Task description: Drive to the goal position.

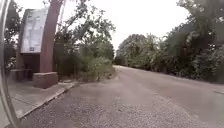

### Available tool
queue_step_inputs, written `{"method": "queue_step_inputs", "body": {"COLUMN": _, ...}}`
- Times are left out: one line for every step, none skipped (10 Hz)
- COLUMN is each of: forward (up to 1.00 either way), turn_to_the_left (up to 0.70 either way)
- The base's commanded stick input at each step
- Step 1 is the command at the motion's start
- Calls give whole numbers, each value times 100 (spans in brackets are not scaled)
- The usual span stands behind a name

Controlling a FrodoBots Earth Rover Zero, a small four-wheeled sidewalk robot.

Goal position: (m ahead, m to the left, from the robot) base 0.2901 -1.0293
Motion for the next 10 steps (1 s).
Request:
{"method": "queue_step_inputs", "body": {"forward": 4, "turn_to_the_left": 0}}
{"method": "queue_step_inputs", "body": {"forward": 4, "turn_to_the_left": 0}}
{"method": "queue_step_inputs", "body": {"forward": 4, "turn_to_the_left": 0}}
{"method": "queue_step_inputs", "body": {"forward": 4, "turn_to_the_left": 0}}
{"method": "queue_step_inputs", "body": {"forward": 4, "turn_to_the_left": 0}}
{"method": "queue_step_inputs", "body": {"forward": 4, "turn_to_the_left": 0}}
{"method": "queue_step_inputs", "body": {"forward": 4, "turn_to_the_left": 0}}
{"method": "queue_step_inputs", "body": {"forward": 4, "turn_to_the_left": 0}}
{"method": "queue_step_inputs", "body": {"forward": 4, "turn_to_the_left": 0}}
{"method": "queue_step_inputs", "body": {"forward": 4, "turn_to_the_left": 0}}
